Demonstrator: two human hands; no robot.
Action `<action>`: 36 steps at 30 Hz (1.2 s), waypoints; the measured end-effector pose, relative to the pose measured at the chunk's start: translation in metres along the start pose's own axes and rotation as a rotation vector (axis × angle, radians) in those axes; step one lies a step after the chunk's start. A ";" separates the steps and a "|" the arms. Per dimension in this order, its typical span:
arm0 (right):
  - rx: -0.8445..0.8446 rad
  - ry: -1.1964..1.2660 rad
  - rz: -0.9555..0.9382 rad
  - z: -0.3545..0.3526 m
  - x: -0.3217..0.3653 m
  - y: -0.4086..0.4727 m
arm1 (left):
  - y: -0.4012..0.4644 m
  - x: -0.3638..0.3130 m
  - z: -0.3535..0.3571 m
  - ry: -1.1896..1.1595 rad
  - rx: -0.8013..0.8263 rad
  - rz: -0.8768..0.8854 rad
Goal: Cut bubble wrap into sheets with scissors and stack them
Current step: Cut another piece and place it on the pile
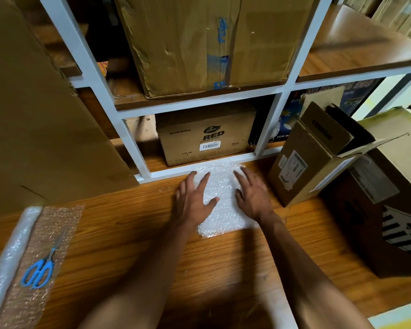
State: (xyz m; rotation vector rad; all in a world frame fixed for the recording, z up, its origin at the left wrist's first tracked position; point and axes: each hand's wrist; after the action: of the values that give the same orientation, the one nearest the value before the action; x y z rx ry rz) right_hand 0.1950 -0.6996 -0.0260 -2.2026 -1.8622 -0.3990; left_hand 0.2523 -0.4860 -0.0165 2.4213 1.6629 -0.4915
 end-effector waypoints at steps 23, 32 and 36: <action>0.000 0.519 0.151 0.032 -0.028 0.035 | 0.036 -0.001 0.050 -0.682 -0.063 -0.334; 0.049 0.506 0.153 0.024 -0.026 0.041 | 0.041 0.002 0.052 -0.724 -0.095 -0.376; 0.033 0.598 0.210 0.019 -0.023 0.042 | 0.039 0.000 0.043 -0.739 -0.114 -0.383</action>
State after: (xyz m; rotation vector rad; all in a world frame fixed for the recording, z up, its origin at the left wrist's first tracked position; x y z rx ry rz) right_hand 0.2344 -0.7217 -0.0520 -1.9364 -1.2983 -0.8614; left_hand 0.2809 -0.5134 -0.0582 1.5300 1.7044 -1.1359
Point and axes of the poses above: each hand's wrist, its own y-axis towards the middle knuckle, its own z-axis out of the palm, x = y × z, and after that the axes turned 1 degree about -y, right-handed
